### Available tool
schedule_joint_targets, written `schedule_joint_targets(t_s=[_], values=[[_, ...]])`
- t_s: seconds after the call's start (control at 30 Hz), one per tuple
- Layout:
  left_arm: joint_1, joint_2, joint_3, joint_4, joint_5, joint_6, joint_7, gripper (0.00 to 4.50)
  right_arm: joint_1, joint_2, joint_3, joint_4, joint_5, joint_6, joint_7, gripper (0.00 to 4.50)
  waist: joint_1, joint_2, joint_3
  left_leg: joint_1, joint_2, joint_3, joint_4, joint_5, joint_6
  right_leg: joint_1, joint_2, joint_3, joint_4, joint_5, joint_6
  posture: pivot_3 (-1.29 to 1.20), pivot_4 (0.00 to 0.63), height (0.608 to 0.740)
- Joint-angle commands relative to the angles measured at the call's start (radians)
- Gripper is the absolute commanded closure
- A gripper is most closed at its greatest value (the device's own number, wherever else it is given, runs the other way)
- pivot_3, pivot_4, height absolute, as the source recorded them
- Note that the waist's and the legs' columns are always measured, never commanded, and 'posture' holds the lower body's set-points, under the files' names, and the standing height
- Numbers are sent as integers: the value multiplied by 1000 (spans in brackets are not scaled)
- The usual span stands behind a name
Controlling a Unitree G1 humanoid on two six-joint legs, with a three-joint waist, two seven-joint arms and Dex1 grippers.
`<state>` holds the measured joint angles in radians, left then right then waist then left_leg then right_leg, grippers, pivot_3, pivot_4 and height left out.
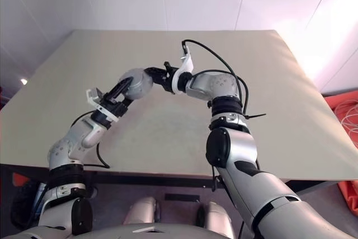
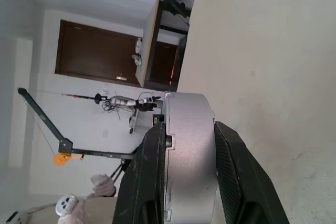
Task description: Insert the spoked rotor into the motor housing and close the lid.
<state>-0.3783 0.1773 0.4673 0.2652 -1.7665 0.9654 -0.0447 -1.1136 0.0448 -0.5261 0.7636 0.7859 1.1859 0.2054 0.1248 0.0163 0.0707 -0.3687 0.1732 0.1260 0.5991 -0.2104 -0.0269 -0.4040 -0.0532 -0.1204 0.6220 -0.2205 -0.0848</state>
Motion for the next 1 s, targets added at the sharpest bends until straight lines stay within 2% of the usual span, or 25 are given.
schedule_joint_targets(t_s=[0.03, 0.2, 0.33, 0.43, 0.6, 0.77, 1.0], values=[[-13, 7, 6, -33, -6, -5, -19, 2342, -3, 0, 52, -79, 6, -8, 60, 2023, 0, 0, 0, 0, 0, 0, 0, 0, 0, 0, 0, 0, 0, 0, 0, 0, 0, 740], [-15, 6, 7, -37, 7, -4, -35, 2342, 1, 9, 66, -94, -19, -116, 40, 301, 0, 0, 0, 0, 0, 0, 0, 0, 0, 0, 0, 0, 0, 0, 0, 0, 0, 740], [-9, 20, 18, -62, 91, -55, -71, 2342, 4, 4, 71, -85, -39, -185, 35, 301, 0, 0, 0, 0, 0, 0, 0, 0, 0, 0, 0, 0, 0, 0, 0, 0, 0, 740], [-11, 34, 75, -68, 207, -204, -104, 2342, 16, -12, 70, -90, -35, -193, 41, 301, -1, 0, 0, 0, 0, 0, 0, 0, 0, 0, 0, 0, 0, 0, 0, 0, 0, 740], [7, 58, 151, -47, 299, -332, -113, 2342, 32, -63, 51, -85, -21, -182, 44, 301, -3, -1, 0, 0, 0, 0, 0, 0, 0, 0, 0, 0, 0, -3, 5, 0, 0, 740], [9, 68, 197, 31, 358, -380, -67, 2342, 34, -99, 35, -72, -18, -186, 37, 301, 1, -2, 0, 0, 0, 0, 0, 0, 0, 1, 0, 0, -1, 0, 1, 0, 0, 740], [-16, 67, 219, 137, 487, -444, -1, 2342, 34, -98, 31, -65, -23, -189, 33, 301, 0, -7, 0, 1, 0, -1, 2, 0, 0, 2, 0, 0, 0, -3, 7, 0, 0, 740]])
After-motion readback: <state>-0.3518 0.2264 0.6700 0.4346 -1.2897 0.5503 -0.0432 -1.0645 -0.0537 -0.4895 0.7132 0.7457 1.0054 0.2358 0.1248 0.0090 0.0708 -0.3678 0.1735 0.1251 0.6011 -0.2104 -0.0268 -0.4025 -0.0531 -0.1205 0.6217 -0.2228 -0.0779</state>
